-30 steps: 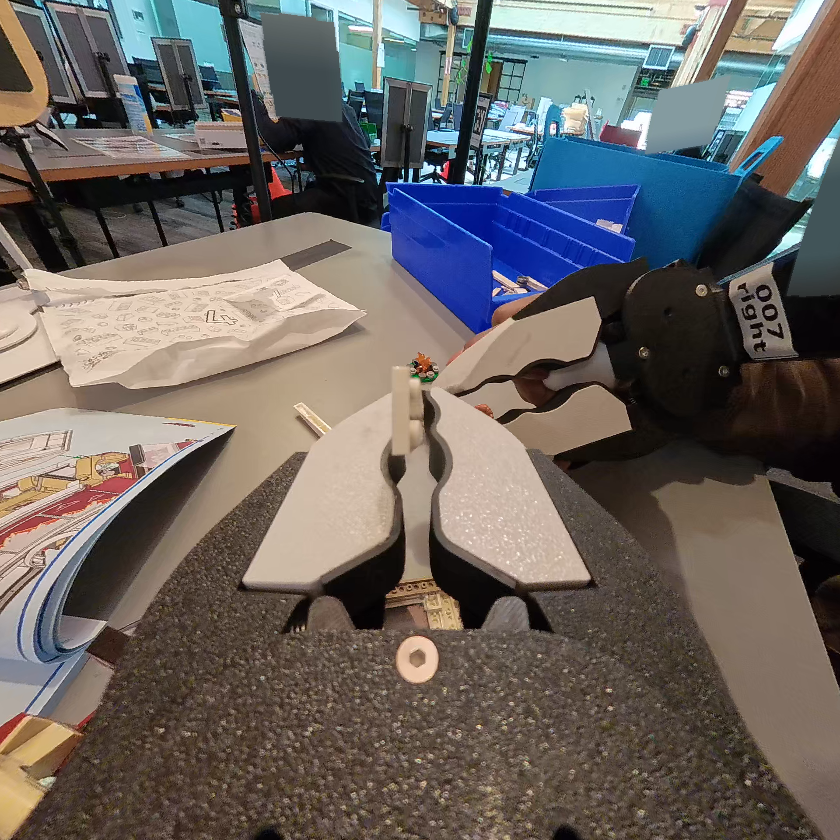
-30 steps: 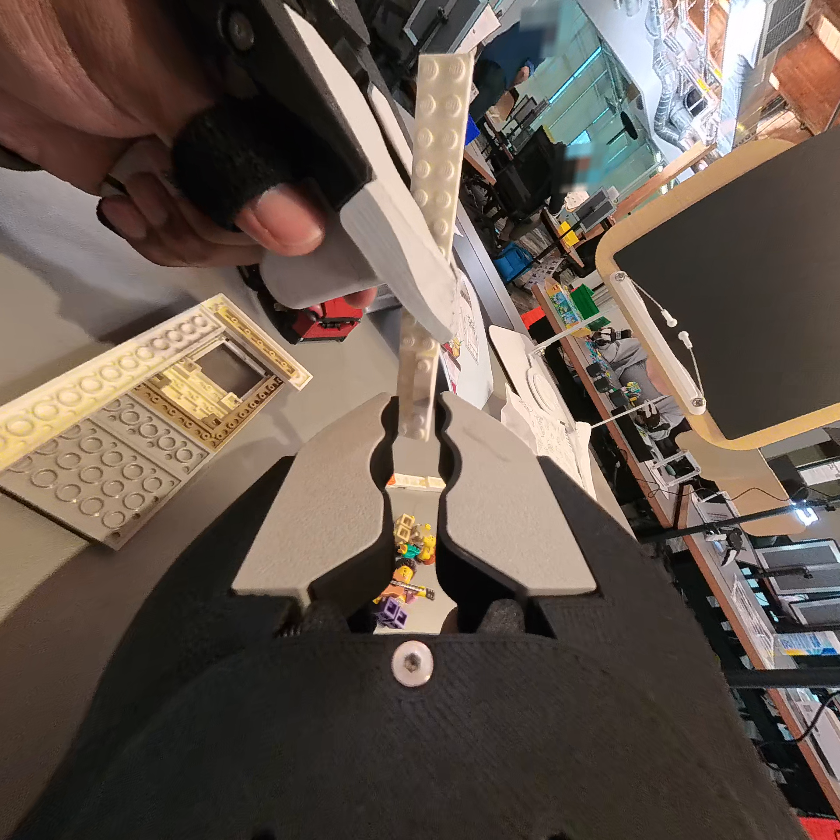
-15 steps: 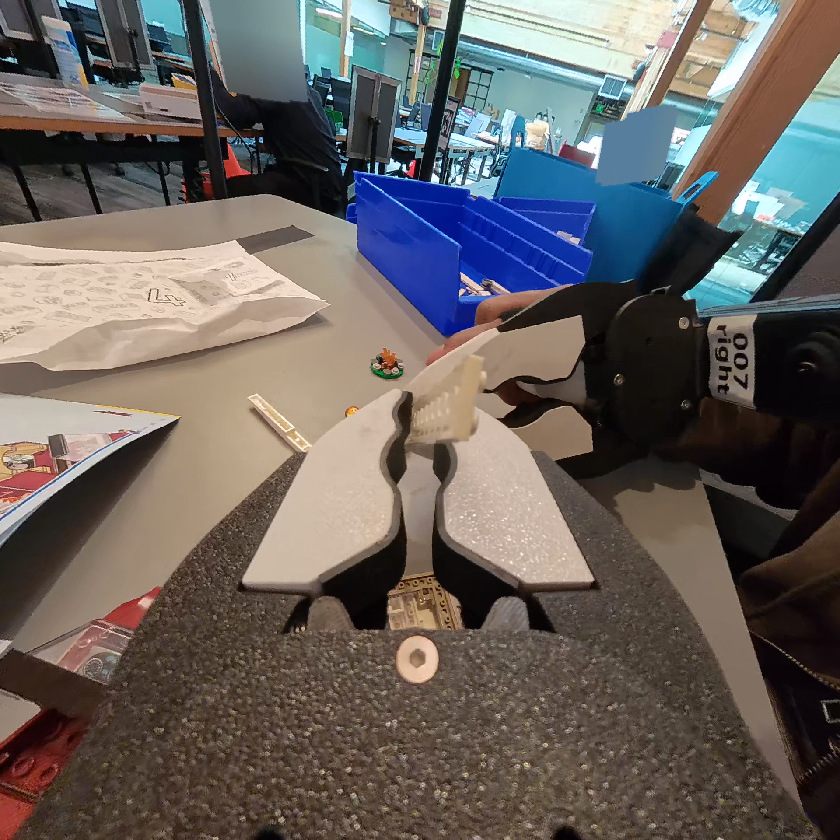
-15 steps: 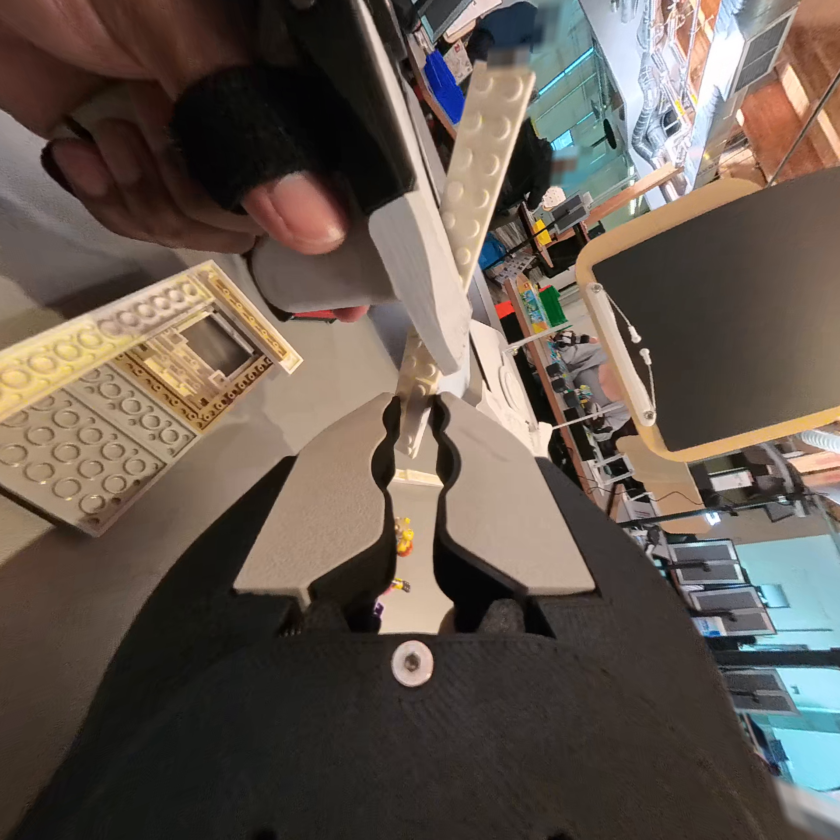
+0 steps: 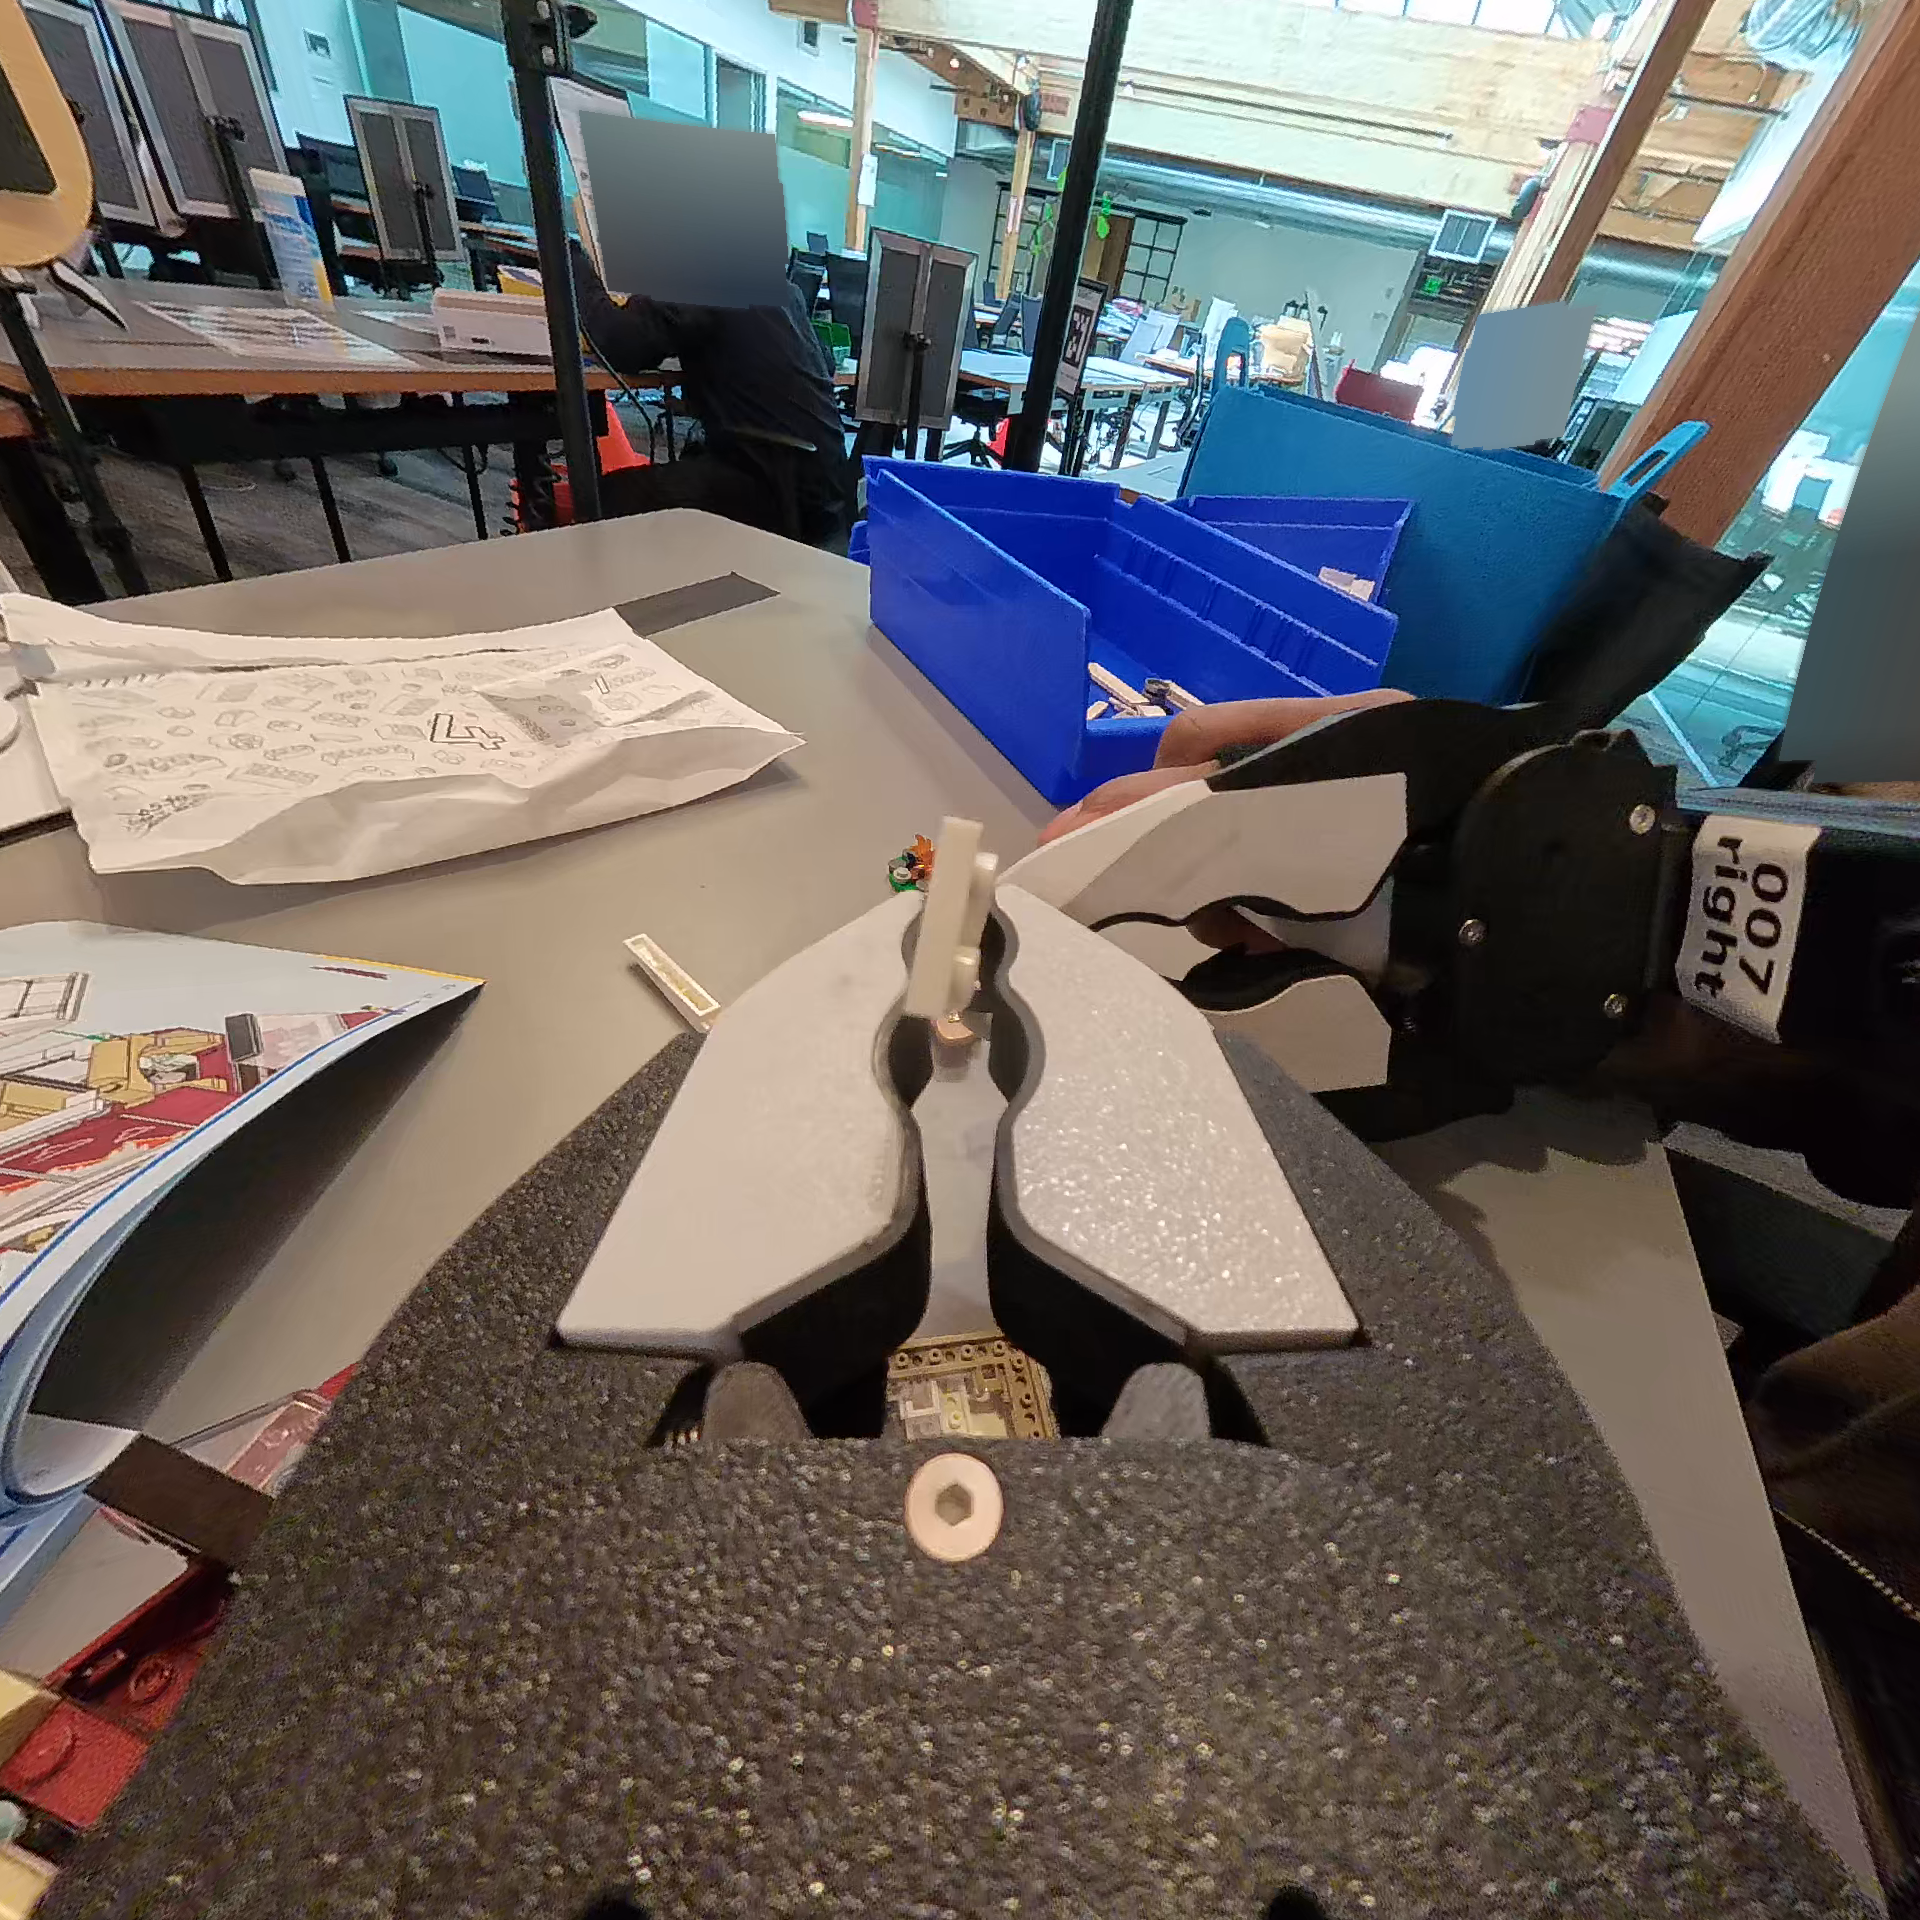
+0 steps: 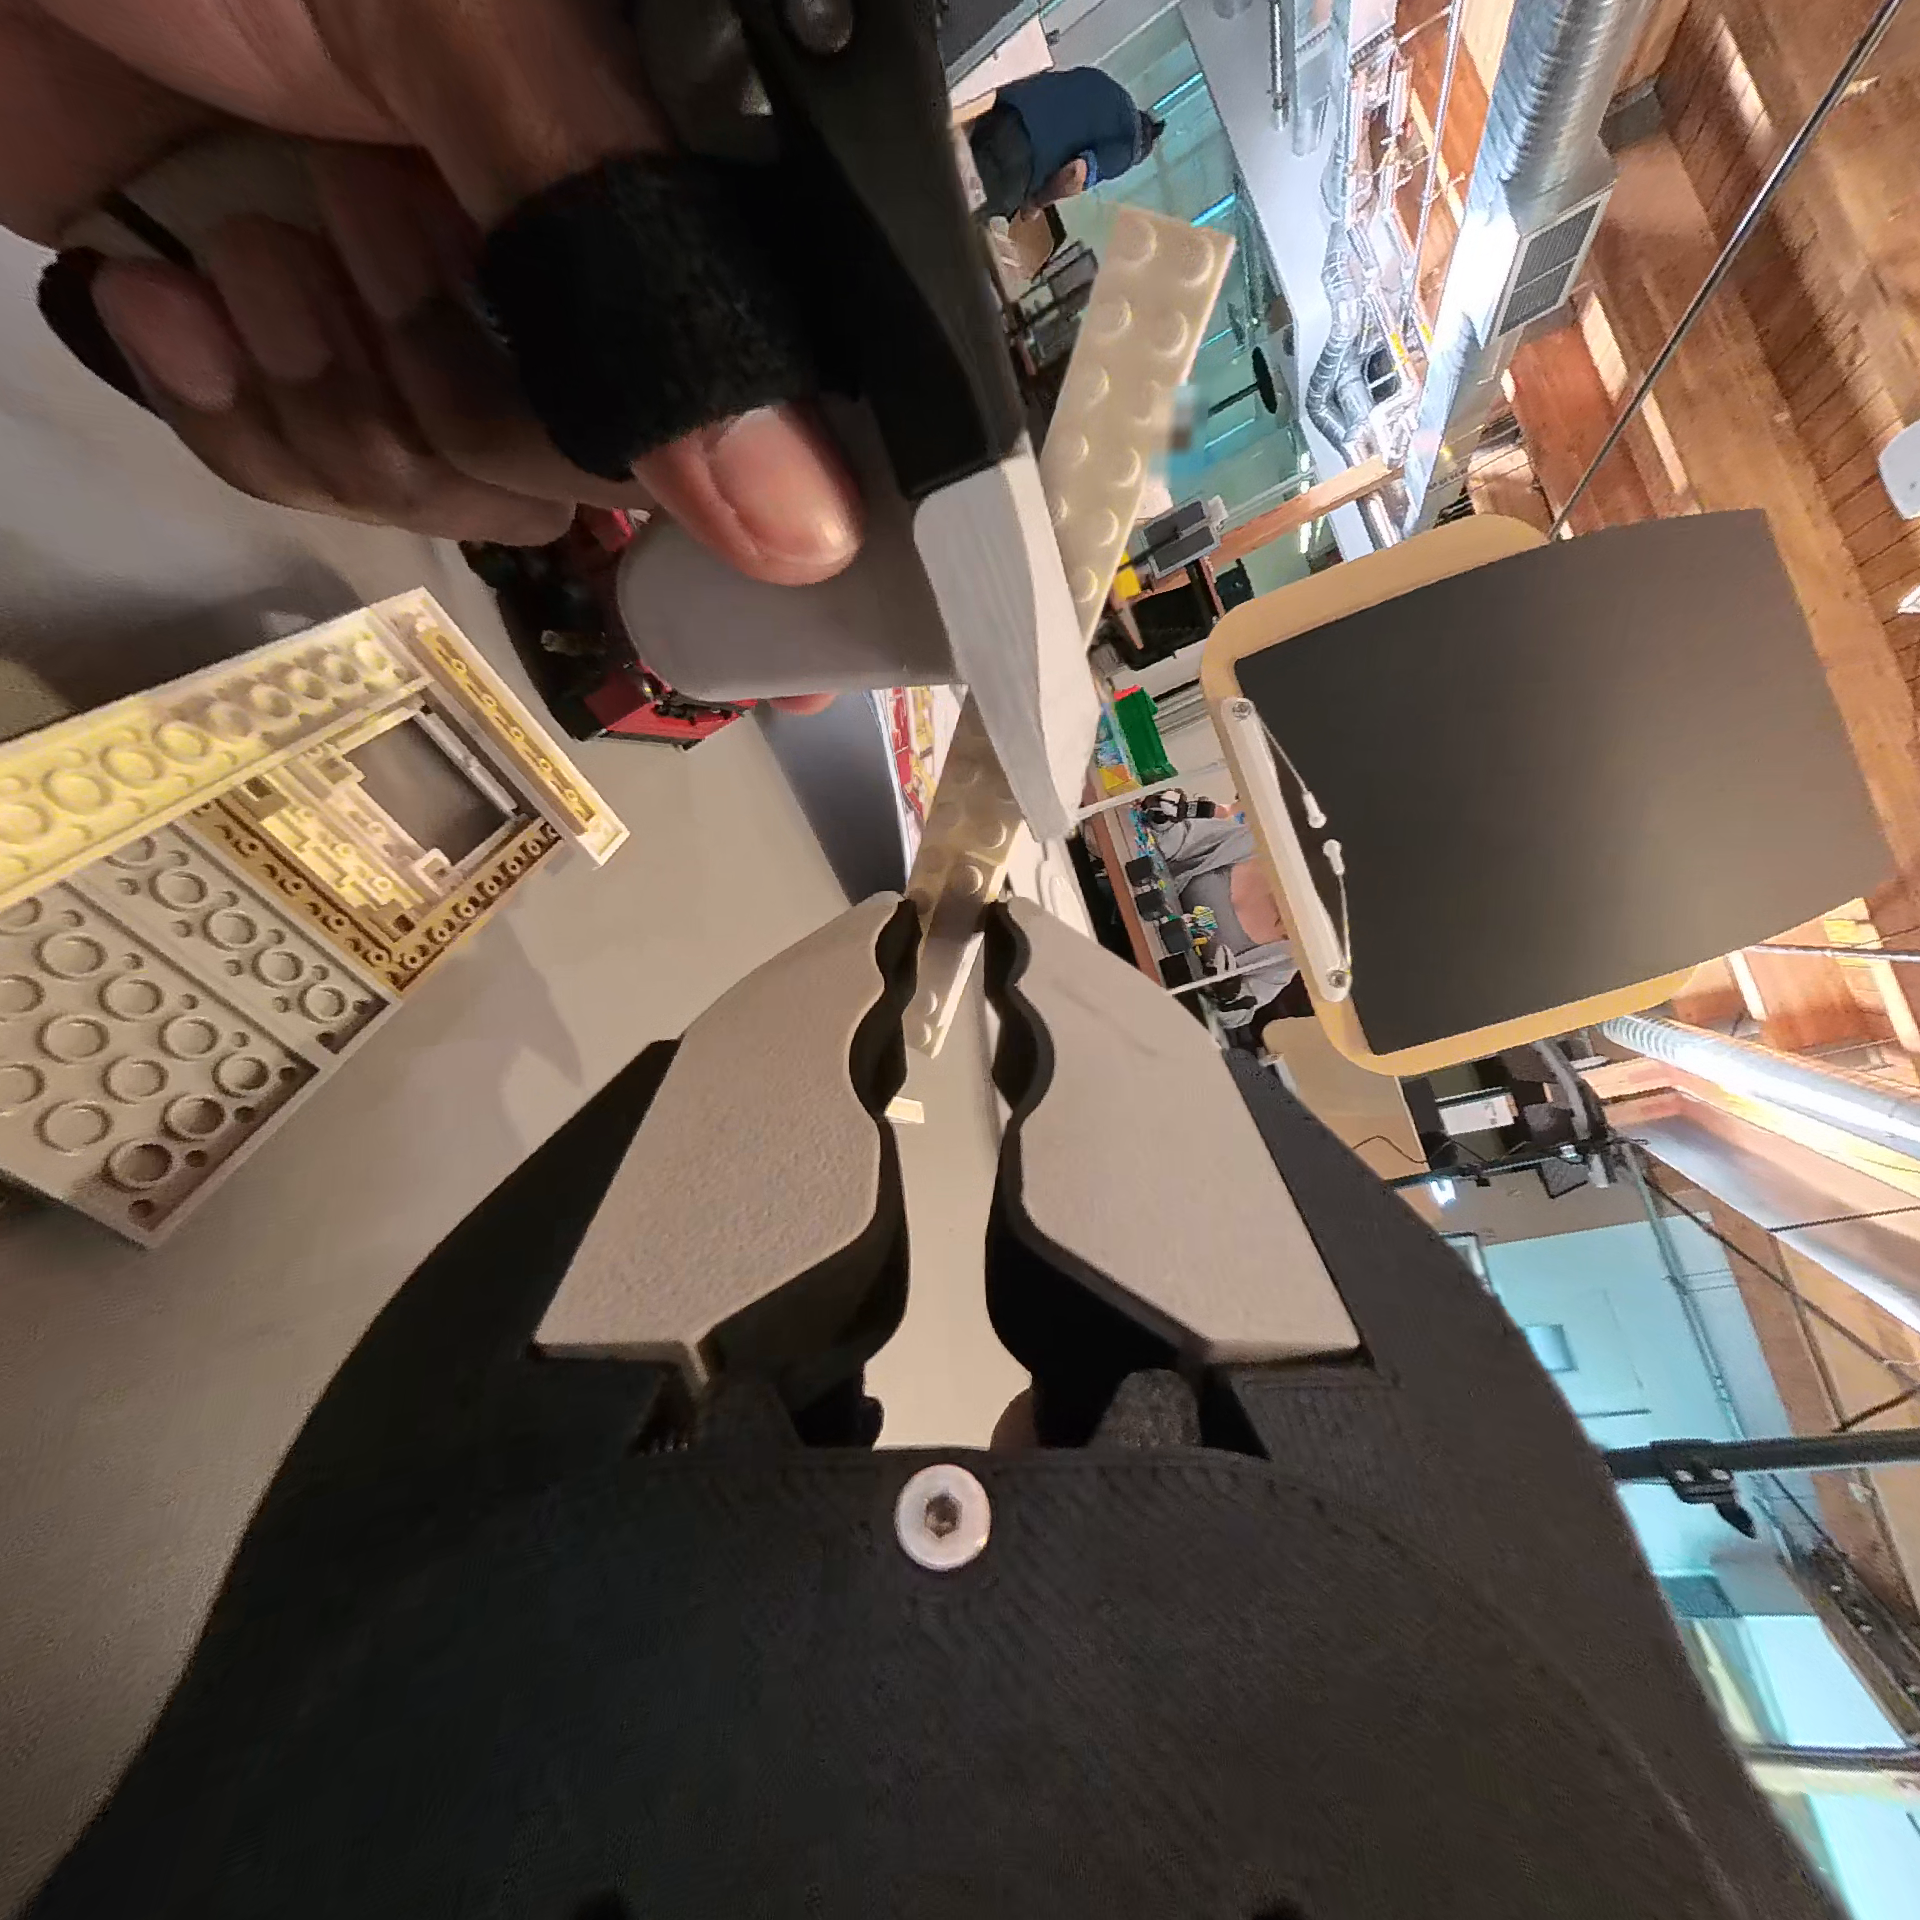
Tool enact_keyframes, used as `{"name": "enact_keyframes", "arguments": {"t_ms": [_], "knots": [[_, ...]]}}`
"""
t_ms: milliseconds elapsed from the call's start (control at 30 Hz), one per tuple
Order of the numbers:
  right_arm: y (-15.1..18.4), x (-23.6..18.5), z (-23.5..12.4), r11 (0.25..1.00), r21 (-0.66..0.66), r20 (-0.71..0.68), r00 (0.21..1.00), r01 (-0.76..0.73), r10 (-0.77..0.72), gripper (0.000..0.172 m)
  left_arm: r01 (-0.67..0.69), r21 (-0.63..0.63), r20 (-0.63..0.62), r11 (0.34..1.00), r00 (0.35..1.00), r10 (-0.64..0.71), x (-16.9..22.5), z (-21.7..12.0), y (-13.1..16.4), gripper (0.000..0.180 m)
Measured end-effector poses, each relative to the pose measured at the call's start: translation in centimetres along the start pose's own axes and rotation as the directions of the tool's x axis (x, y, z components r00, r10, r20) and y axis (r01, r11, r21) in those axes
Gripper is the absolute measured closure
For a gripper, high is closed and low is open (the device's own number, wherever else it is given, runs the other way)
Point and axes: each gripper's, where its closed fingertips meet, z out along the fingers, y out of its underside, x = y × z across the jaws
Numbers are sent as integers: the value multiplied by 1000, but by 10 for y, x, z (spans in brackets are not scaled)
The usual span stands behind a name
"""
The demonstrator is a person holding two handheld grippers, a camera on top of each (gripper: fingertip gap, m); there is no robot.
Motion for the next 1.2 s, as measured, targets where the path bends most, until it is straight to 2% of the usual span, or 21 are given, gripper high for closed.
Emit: {"name": "enact_keyframes", "arguments": {"t_ms": [67,133,167,233,333,467,800,1133,1200], "knots": [[0,0,-1,1000,-3,-13,1000,25,-25,159,21,-2,5,1000,1000,-21,-2,0,0,175],[-9,1,-6,997,45,-53,996,70,-67,172,49,6,102,999,994,-50,-21,-5,0,176],[-16,0,-9,993,61,-67,993,102,-98,172,80,21,122,997,989,-82,-32,-9,-2,176],[-25,-6,-9,987,78,-64,989,137,-132,172,142,61,109,988,983,-148,-42,-16,-8,176],[-23,-2,-6,994,78,-77,994,79,-73,172,155,85,63,984,985,-161,-36,-16,-13,176],[-9,11,0,999,35,-115,993,1,3,167,143,70,25,987,989,-145,-24,-10,-10,176],[-13,9,1,992,70,-48,993,-104,107,155,45,33,-1,998,999,-45,-4,-1,-4,176],[-14,8,0,988,79,-6,991,-135,136,159,-38,23,-29,999,999,39,6,-1,-5,175],[-15,9,-1,987,79,5,990,-143,143,164,-54,19,-37,998,998,55,7,-2,-5,175]]}}
